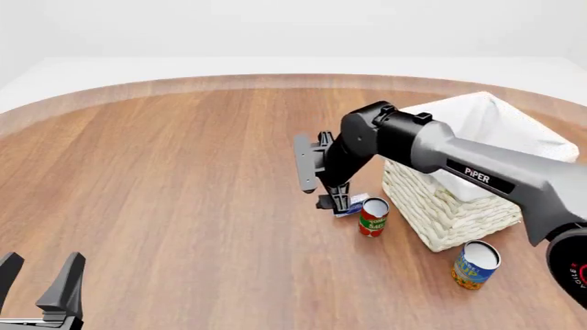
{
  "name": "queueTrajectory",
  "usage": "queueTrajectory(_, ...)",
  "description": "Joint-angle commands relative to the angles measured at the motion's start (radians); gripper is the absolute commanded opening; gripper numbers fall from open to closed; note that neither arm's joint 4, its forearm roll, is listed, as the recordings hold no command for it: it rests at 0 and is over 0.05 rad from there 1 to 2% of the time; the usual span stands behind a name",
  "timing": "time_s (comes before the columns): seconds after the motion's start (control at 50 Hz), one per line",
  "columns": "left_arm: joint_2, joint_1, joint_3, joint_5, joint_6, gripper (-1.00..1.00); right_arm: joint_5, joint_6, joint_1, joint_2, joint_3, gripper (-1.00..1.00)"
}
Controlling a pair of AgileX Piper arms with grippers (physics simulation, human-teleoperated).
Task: Pick up the alphabet soup and the cream cheese box, and put them in the basket.
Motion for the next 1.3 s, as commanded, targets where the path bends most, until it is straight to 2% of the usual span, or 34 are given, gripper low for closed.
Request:
queueTrajectory(0.02, 0.000, 0.000, 0.000, 0.000, 0.000, 1.00, 0.012, -0.025, -0.011, 0.018, -0.013, 1.00)
queueTrajectory(0.46, 0.000, 0.000, 0.000, 0.000, 0.000, 1.00, 0.095, -0.061, -0.032, 0.042, -0.045, 1.00)
queueTrajectory(0.48, 0.000, 0.000, 0.000, 0.000, 0.000, 1.00, 0.110, -0.047, -0.024, 0.047, -0.059, 1.00)
queueTrajectory(0.88, 0.000, 0.000, 0.000, 0.000, 0.000, 1.00, 0.191, -0.048, -0.046, 0.124, -0.160, 1.00)
queueTrajectory(1.3, 0.000, 0.000, 0.000, 0.000, 0.000, 1.00, 0.228, -0.059, -0.067, 0.200, -0.227, 1.00)
